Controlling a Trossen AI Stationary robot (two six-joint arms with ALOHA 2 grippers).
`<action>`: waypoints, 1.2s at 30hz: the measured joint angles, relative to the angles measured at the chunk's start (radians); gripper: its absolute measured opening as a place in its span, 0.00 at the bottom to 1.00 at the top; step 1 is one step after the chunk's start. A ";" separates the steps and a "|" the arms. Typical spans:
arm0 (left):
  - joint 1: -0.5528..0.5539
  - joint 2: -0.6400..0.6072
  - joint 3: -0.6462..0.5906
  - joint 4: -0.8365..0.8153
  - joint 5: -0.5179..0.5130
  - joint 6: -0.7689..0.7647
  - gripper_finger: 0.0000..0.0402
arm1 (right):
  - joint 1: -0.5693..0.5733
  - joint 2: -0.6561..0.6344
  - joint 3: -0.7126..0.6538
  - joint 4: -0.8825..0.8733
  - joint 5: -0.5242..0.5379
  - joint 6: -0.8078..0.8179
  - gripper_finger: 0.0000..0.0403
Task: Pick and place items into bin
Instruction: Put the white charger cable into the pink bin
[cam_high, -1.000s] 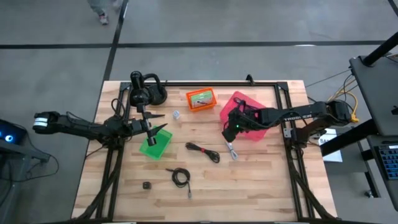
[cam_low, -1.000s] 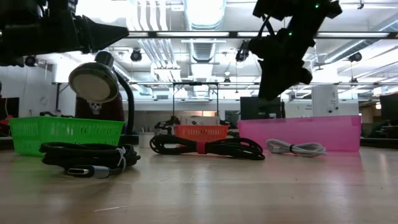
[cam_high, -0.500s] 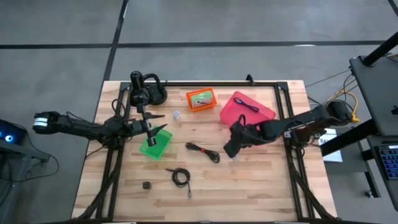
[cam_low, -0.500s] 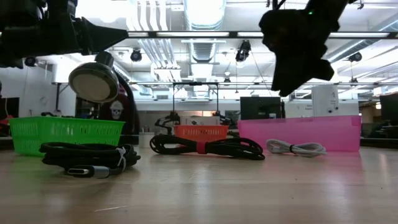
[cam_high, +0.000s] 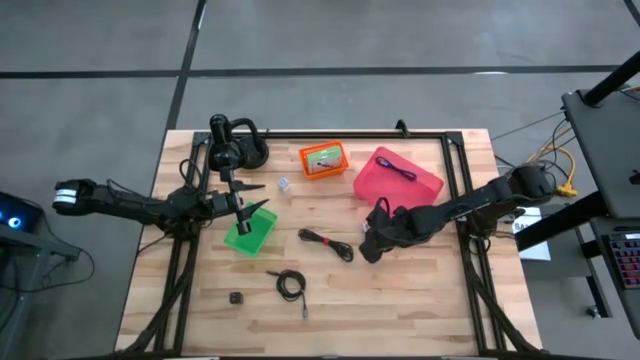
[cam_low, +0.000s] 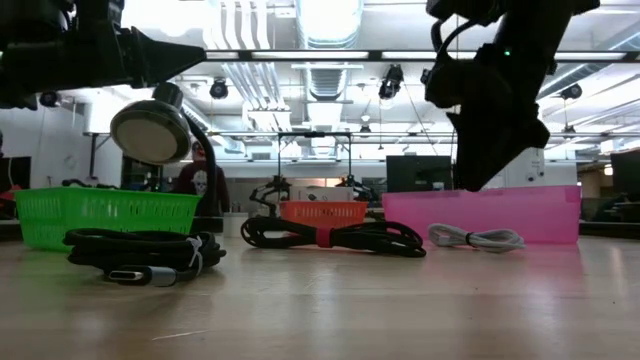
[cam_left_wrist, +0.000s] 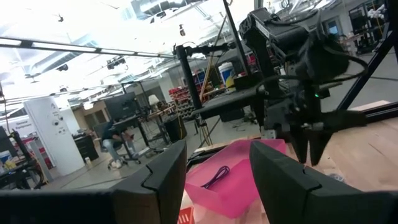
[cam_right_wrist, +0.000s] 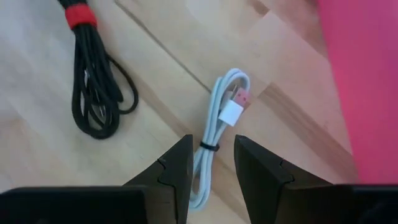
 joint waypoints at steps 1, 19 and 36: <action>0.000 0.000 0.000 0.000 0.000 0.000 0.40 | 0.000 0.008 0.000 0.002 0.000 -0.012 0.26; 0.000 0.002 -0.003 -0.004 0.000 0.000 0.40 | -0.002 0.095 0.005 0.063 0.013 -0.052 0.46; 0.000 0.002 -0.003 -0.004 0.000 0.000 0.40 | -0.010 0.154 0.006 0.065 0.042 -0.053 0.47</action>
